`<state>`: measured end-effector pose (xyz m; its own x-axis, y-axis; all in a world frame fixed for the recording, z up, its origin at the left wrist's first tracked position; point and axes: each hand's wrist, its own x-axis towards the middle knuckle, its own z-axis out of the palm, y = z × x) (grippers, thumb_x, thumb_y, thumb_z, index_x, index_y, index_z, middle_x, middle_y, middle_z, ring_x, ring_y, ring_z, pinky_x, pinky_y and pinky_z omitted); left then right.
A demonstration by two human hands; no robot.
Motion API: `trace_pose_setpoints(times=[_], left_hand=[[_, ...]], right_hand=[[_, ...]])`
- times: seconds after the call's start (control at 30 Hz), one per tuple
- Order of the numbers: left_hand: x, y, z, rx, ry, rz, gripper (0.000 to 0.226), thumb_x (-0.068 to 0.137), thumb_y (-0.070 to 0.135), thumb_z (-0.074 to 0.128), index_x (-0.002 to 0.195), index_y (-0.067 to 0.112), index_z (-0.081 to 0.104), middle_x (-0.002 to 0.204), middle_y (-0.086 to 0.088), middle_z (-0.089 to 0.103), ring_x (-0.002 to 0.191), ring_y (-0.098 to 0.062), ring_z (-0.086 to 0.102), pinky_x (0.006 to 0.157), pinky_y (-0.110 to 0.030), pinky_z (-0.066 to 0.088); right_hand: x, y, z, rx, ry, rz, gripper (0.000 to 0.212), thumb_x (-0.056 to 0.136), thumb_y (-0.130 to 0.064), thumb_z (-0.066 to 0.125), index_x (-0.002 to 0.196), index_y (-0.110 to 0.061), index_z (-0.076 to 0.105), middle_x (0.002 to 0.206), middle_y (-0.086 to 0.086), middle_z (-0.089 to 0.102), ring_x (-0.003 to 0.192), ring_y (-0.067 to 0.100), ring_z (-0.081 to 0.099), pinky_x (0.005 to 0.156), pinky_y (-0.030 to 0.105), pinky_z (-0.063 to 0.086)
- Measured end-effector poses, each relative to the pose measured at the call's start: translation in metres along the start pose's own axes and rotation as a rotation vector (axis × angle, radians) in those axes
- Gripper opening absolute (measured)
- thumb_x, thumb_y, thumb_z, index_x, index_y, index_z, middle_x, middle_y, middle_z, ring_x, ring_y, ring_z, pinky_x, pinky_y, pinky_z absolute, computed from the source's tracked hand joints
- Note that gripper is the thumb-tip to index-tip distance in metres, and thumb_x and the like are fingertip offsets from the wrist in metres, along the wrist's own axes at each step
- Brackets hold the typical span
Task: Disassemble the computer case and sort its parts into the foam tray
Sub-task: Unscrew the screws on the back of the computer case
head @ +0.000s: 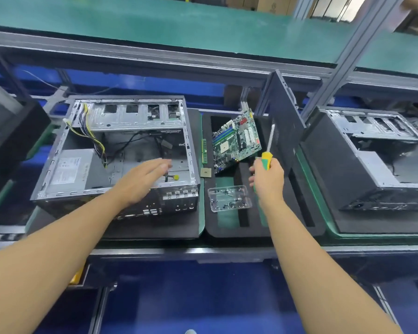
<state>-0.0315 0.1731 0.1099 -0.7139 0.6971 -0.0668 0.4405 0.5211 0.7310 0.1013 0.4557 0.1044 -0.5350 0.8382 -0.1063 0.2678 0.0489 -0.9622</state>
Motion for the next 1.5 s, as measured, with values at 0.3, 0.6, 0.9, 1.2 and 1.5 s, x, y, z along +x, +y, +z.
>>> trace_pose_setpoints(times=[0.3,0.6,0.9,1.2,1.5], left_hand=[[-0.045,-0.047,-0.115,0.245,0.088,0.101,0.042,0.099,0.043,0.055,0.136,0.023,0.057,0.154,0.005,0.041,0.143,-0.015,0.034,0.119,-0.044,0.025],[-0.091,-0.144,-0.149,0.931,-0.245,0.078,0.108,0.081,0.048,0.077,0.159,0.032,0.004,0.167,0.000,-0.004,0.153,-0.028,0.001,0.118,-0.046,0.026],[-0.095,-0.160,-0.142,1.022,-0.136,0.211,0.101,0.089,0.045,0.068,0.159,0.027,-0.002,0.167,-0.004,-0.003,0.152,-0.032,0.003,0.119,-0.043,0.027],[-0.091,-0.179,-0.136,0.767,-0.088,0.225,0.103,0.085,0.032,0.077,0.159,0.031,0.005,0.167,0.002,-0.002,0.153,-0.029,-0.002,0.118,-0.044,0.027],[-0.093,-0.175,-0.136,0.737,-0.088,0.198,0.101,0.087,0.030,0.075,0.158,0.033,0.004,0.167,0.003,-0.002,0.153,-0.026,-0.005,0.116,-0.045,0.028]], right_hand=[[-0.104,-0.057,0.031,0.361,-0.259,-0.008,0.014,0.084,-0.025,0.045,0.093,-0.017,0.052,0.061,-0.002,0.054,0.048,0.014,0.047,0.046,0.025,0.042],[-0.292,0.017,0.167,0.231,-0.658,0.161,0.008,0.102,-0.026,0.052,0.100,-0.028,0.044,0.080,0.002,0.062,0.053,0.021,0.057,0.048,0.032,0.051],[-0.354,0.065,0.235,0.053,-0.647,0.443,0.017,0.105,-0.035,0.038,0.106,-0.021,0.048,0.073,0.003,0.056,0.047,0.015,0.049,0.044,0.025,0.042],[-0.369,0.081,0.292,-0.032,-0.571,0.414,0.011,0.103,-0.032,0.042,0.106,-0.034,0.052,0.080,0.004,0.055,0.049,0.011,0.043,0.040,0.024,0.034],[-0.372,0.081,0.298,0.052,-0.523,0.407,0.016,0.104,-0.031,0.044,0.096,-0.043,0.051,0.079,0.001,0.055,0.055,0.012,0.041,0.042,0.027,0.032]])
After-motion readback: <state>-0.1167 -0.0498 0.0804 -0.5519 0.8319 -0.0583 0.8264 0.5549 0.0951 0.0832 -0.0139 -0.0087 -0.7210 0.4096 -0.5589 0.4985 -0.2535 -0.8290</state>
